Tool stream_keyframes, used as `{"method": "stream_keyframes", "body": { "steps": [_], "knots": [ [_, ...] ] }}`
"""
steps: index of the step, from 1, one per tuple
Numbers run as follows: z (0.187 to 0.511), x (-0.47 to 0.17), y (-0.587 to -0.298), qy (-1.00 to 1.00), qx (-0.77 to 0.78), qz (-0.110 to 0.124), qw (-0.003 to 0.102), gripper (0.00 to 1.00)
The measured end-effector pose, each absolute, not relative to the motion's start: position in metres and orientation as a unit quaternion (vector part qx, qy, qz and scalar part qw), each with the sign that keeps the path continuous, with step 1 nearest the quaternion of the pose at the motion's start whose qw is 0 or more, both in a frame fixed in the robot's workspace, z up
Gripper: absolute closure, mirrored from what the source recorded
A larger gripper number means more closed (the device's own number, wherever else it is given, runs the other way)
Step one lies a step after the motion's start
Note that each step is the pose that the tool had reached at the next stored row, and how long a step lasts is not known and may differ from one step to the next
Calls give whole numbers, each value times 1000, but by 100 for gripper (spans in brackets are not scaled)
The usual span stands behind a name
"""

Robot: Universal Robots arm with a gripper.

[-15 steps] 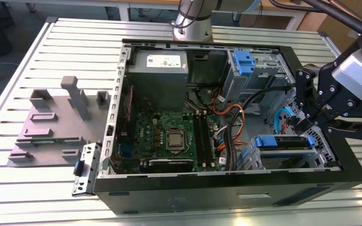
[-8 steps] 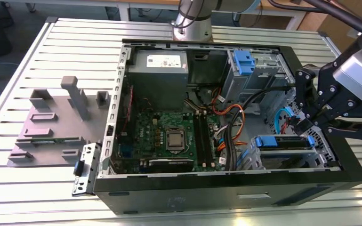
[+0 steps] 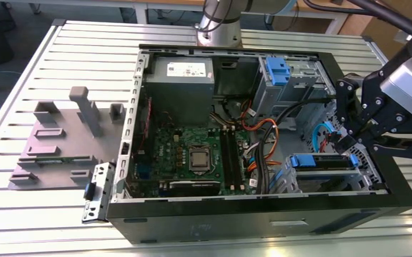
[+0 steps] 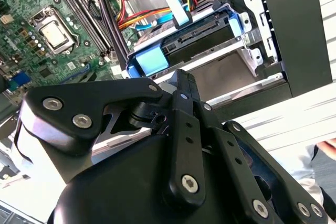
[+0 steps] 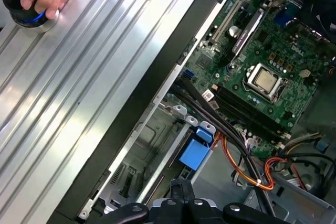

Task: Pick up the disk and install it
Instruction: 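Insert the first disk wire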

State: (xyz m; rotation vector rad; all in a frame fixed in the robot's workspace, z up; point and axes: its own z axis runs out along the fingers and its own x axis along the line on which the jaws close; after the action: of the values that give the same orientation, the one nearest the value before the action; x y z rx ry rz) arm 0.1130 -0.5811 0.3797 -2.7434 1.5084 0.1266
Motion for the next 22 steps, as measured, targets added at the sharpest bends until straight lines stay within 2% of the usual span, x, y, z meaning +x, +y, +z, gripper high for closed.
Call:
{"method": "stream_keyframes", "body": {
  "steps": [22],
  "knots": [
    [380,113,-581,464,-885,40,3,89]
  ]
}}
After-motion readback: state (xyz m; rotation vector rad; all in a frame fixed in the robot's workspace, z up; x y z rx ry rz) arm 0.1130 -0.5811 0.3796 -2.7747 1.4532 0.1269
